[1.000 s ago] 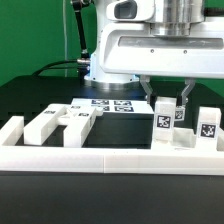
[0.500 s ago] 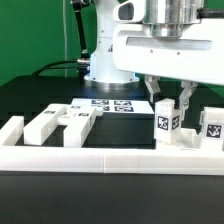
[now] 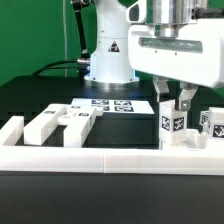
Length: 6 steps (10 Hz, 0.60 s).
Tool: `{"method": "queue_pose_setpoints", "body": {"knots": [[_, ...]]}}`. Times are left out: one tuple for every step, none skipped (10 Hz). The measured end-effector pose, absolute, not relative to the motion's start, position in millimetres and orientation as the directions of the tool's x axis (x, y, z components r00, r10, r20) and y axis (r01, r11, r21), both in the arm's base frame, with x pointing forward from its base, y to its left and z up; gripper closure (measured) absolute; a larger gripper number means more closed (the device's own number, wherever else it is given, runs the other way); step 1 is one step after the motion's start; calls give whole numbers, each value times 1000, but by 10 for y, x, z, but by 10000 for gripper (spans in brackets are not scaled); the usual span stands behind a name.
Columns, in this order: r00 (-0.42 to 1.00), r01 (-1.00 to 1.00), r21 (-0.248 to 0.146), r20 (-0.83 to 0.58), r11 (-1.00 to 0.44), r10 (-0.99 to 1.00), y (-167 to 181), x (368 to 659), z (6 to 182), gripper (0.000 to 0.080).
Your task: Assemble chair
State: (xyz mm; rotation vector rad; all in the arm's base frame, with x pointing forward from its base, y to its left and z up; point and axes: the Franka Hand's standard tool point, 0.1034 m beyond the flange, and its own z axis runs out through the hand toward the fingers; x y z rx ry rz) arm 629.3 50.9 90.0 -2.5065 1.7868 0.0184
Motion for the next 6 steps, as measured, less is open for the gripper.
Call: {"method": "queue_pose_setpoints", "body": {"knots": [[261,-965,-43,-49,-259,-964,527,6295,899,509],[199,-979,-44,-51,-197,-979,541,6301,897,509],[138,-989,-54,-50,-135,-989,556,6317,896,509],[71,-996,-59,-51,-67,-996,576,6323,894,509],[35,-998,-57,-55,-32,-998,580,6323,894,509],[35,-998,-57,-56,-32,-998,582,6323,894,509]]}}
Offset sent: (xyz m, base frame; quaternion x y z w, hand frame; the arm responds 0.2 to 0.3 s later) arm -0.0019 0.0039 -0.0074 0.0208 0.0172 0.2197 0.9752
